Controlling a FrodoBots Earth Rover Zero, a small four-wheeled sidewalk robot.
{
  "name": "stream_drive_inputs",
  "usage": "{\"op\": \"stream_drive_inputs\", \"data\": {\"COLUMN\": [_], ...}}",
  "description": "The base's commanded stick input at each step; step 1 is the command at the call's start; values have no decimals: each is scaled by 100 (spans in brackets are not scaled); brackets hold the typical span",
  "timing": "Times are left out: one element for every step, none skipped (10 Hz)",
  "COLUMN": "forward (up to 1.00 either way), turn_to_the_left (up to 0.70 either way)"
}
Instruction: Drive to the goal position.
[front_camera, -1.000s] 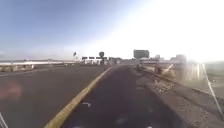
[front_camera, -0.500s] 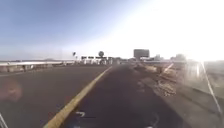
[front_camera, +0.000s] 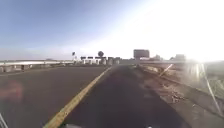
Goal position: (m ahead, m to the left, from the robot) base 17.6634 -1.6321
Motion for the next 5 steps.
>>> {"op": "stream_drive_inputs", "data": {"forward": [50,50,50,50,50], "turn_to_the_left": [0,0,0,0,0]}}
